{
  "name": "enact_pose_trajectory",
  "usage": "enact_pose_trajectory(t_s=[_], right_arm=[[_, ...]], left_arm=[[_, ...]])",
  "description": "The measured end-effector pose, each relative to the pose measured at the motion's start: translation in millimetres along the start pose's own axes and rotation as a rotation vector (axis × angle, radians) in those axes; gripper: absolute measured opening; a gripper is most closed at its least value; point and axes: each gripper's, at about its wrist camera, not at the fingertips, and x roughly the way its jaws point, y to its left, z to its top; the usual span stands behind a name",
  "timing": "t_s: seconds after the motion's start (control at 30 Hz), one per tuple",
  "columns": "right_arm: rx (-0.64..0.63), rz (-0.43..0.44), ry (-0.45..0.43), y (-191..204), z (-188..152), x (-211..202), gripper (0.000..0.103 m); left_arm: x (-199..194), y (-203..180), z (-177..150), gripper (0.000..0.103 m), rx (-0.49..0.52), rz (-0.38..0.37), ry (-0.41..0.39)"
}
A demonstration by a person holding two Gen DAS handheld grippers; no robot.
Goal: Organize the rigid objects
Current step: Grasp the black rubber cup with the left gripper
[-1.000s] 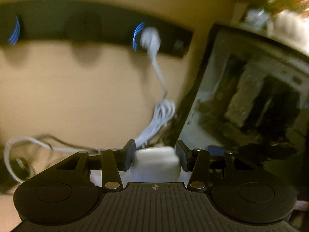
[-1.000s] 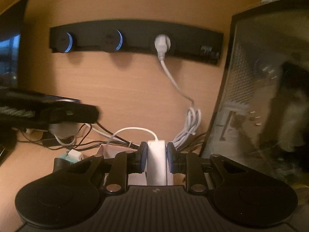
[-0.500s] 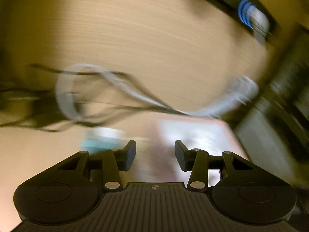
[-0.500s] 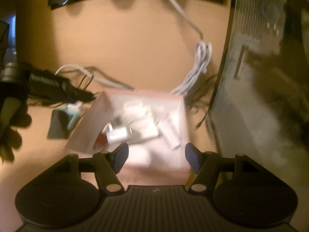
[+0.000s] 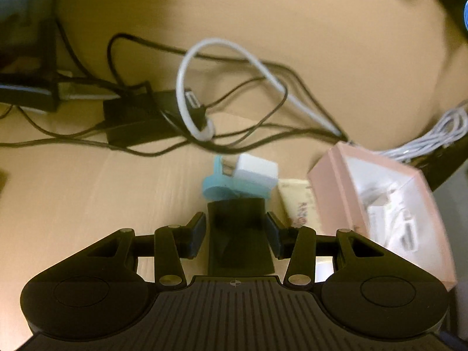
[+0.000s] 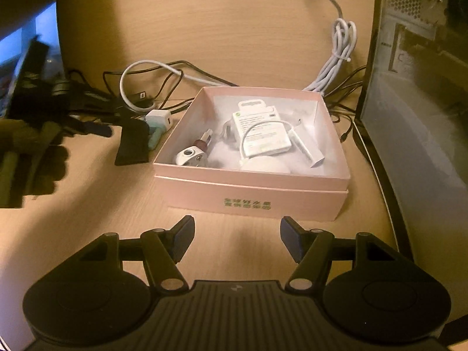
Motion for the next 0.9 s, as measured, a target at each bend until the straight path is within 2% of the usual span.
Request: enact_pose_trajectory(t_s=[0.17,0.3,0.5,0.6,0.77,0.9], right_arm=[[0.008,-0.014,0.016,-2.3,-7.6,-5.5,0.065],[0.005,-0.031,0.024,-5.3,-12.3,-7.7,0.065],[-0.068,-0.044,-0.014,3.7,2.5,-9.2,0.065],[-0.118,-0.011,-0.040,17.0,26.5,-4.6,0.065],[-0.168,0.111,-0.070,52.2,94.0,19.8,0.065],[-0.113,0.224,0.025,85.5,153.0,73.6,0.071]], left_arm=[[19.7,-9.3,-5.6,0.054,0.042,0.037,0.016],[19.6,-3.9,-6.6,0.053,0.035,0.049,-0.025],[-5.1,12.0,-26.6,0.052,0.085,-0.009,-0.068],[-30.0,24.7,-48.5,0.052,0.099,-0.034,-0.073],[-71.3,48.1,-91.3,0.052,0.044,-0.058,-0.075],[-102.6,64.5,-118.3,0.052,-0.013,-0.081,-0.070]])
